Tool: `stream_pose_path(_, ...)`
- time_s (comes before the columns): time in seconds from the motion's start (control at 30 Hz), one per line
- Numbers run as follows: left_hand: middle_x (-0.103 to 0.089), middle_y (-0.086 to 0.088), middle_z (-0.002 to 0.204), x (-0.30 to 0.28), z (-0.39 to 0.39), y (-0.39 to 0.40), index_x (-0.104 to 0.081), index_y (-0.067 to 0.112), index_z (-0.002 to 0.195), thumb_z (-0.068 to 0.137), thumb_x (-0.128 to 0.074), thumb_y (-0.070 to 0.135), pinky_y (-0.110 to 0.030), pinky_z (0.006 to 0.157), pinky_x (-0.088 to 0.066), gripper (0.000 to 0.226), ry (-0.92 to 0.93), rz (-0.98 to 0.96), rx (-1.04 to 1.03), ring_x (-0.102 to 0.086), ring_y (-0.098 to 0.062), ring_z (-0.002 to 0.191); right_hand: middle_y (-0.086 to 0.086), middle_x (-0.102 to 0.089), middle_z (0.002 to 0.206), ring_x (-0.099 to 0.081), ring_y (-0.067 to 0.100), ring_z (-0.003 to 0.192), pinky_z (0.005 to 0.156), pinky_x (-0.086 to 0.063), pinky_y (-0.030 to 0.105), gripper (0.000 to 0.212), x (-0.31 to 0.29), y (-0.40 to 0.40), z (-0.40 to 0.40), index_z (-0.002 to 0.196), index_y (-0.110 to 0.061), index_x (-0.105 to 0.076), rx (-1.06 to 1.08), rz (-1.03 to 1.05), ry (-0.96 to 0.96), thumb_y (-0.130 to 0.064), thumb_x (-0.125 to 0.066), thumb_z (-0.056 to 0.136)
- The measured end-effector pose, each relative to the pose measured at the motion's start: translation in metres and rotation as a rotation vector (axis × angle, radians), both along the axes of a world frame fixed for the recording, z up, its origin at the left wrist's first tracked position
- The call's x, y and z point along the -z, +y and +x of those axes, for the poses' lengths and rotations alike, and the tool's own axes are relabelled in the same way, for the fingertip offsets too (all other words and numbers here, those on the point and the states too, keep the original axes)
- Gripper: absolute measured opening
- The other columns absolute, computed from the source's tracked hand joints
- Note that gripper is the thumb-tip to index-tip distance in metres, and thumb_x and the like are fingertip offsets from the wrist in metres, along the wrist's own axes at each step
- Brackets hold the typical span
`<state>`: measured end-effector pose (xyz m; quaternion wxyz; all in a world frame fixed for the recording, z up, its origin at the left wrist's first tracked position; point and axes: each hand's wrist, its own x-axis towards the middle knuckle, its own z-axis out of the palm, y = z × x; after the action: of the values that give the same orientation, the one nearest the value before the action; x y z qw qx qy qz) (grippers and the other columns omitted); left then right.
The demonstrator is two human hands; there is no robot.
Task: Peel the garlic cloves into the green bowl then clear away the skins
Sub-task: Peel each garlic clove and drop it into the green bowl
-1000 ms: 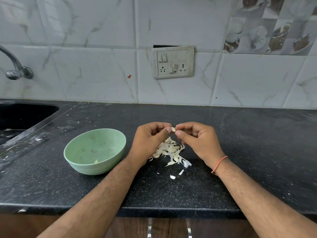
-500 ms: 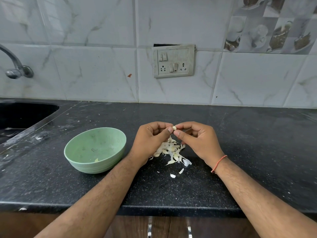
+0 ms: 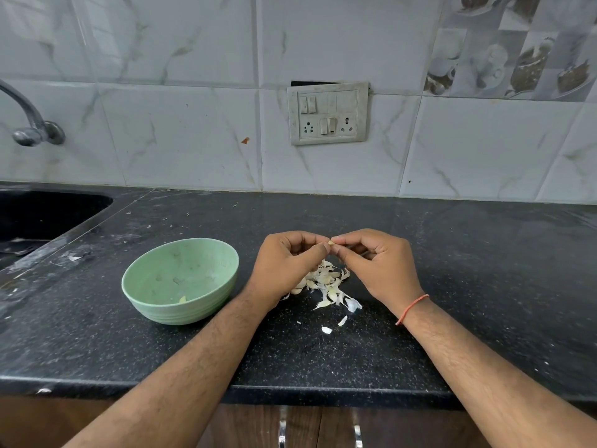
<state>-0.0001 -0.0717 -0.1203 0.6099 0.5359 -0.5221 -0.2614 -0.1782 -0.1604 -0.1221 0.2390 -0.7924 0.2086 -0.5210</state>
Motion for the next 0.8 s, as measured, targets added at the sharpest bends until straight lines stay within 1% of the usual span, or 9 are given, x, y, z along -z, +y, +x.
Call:
stream_pose_path(0.07, -0.08, -0.011, 0.085, -0.0004, 0.0001, 0.0001, -0.086, 0.023, 0.098, 0.094, -0.079, 0.021, -0.06, 0.084, -0.063, 0.008, -0.003, -0.004, -0.006, -0.07, -0.02, 0.077, -0.013, -0.079, 0.093, -0.076, 0.01, 0.082, 0.071, -0.062, 0.026, 0.015, -0.0011, 0.0011, -0.0008, 0.098, -0.019, -0.086, 0.01, -0.056, 0.005, -0.014, -0.089, 0.085)
stream_pose_path(0.13, -0.08, -0.012, 0.084, -0.0007, 0.0001, 0.0006, -0.086, 0.023, 0.098, 0.093, -0.08, 0.02, -0.06, 0.083, -0.063, 0.008, -0.005, -0.007, -0.011, -0.07, -0.02, 0.076, -0.012, -0.079, 0.094, -0.076, 0.008, 0.085, 0.072, -0.061, 0.022, 0.015, -0.002, 0.002, -0.0016, 0.098, -0.019, -0.086, 0.014, -0.093, 0.018, -0.013, -0.089, 0.085)
stream_pose_path(0.33, -0.081, -0.01, 0.086, -0.0001, 0.0001, 0.0015, -0.087, 0.024, 0.094, 0.092, -0.08, 0.019, -0.058, 0.08, -0.064, 0.009, -0.045, -0.008, -0.037, -0.072, -0.025, 0.078, -0.013, -0.079, 0.091, -0.076, 0.009, 0.086, 0.073, -0.061, 0.024, 0.013, -0.0022, 0.0028, -0.0025, 0.097, -0.02, -0.086, 0.0, -0.109, 0.047, -0.018, -0.088, 0.085)
stream_pose_path(0.4, -0.081, -0.008, 0.084, -0.0002, 0.0, 0.0019, -0.087, 0.022, 0.093, 0.091, -0.08, 0.017, -0.055, 0.079, -0.064, 0.009, -0.047, -0.008, -0.047, -0.072, -0.023, 0.077, -0.013, -0.079, 0.09, -0.077, 0.01, 0.085, 0.073, -0.062, 0.025, 0.013, -0.0022, 0.0033, -0.0028, 0.097, -0.02, -0.086, -0.011, -0.082, 0.051, -0.02, -0.088, 0.084)
stream_pose_path(0.47, -0.08, -0.008, 0.082, -0.0007, -0.0002, 0.0024, -0.087, 0.021, 0.091, 0.091, -0.08, 0.016, -0.047, 0.075, -0.064, 0.009, -0.047, -0.01, -0.056, -0.071, -0.02, 0.073, -0.013, -0.079, 0.09, -0.077, 0.011, 0.084, 0.073, -0.062, 0.026, 0.014, -0.0023, 0.0041, -0.0024, 0.097, -0.021, -0.086, -0.024, -0.041, 0.05, -0.018, -0.089, 0.084)
stream_pose_path(0.53, -0.08, -0.008, 0.08, -0.0008, -0.0001, 0.0026, -0.086, 0.022, 0.09, 0.091, -0.079, 0.017, -0.04, 0.07, -0.061, 0.009, -0.055, -0.012, -0.058, -0.069, -0.018, 0.07, -0.013, -0.08, 0.09, -0.077, 0.012, 0.083, 0.073, -0.063, 0.029, 0.014, -0.0029, 0.0044, -0.002, 0.097, -0.022, -0.086, -0.034, -0.001, 0.05, -0.017, -0.09, 0.084)
stream_pose_path(0.6, -0.079, -0.007, 0.077, -0.0013, -0.0005, 0.0031, -0.086, 0.023, 0.089, 0.091, -0.079, 0.017, -0.037, 0.066, -0.058, 0.009, -0.06, -0.01, -0.069, -0.069, -0.017, 0.068, -0.012, -0.08, 0.09, -0.078, 0.013, 0.083, 0.075, -0.065, 0.032, 0.014, -0.0027, 0.0045, -0.0018, 0.097, -0.021, -0.086, -0.049, 0.044, 0.049, -0.017, -0.09, 0.084)
stream_pose_path(0.7, -0.079, -0.006, 0.075, -0.0023, -0.0016, 0.0036, -0.086, 0.023, 0.087, 0.09, -0.079, 0.017, -0.036, 0.065, -0.057, 0.01, -0.062, -0.005, -0.084, -0.068, -0.017, 0.067, -0.009, -0.081, 0.09, -0.078, 0.014, 0.082, 0.077, -0.066, 0.036, 0.014, -0.0023, 0.004, -0.0013, 0.098, -0.019, -0.086, -0.086, 0.154, 0.033, -0.015, -0.089, 0.084)
stream_pose_path(0.8, -0.078, -0.006, 0.074, -0.0019, -0.0018, 0.0027, -0.085, 0.024, 0.085, 0.089, -0.079, 0.019, -0.041, 0.065, -0.06, 0.01, -0.069, 0.011, -0.097, -0.068, -0.018, 0.067, -0.004, -0.082, 0.091, -0.079, 0.016, 0.081, 0.077, -0.065, 0.034, 0.015, -0.0022, 0.0035, -0.0006, 0.099, -0.016, -0.086, -0.129, 0.247, 0.025, -0.012, -0.088, 0.085)
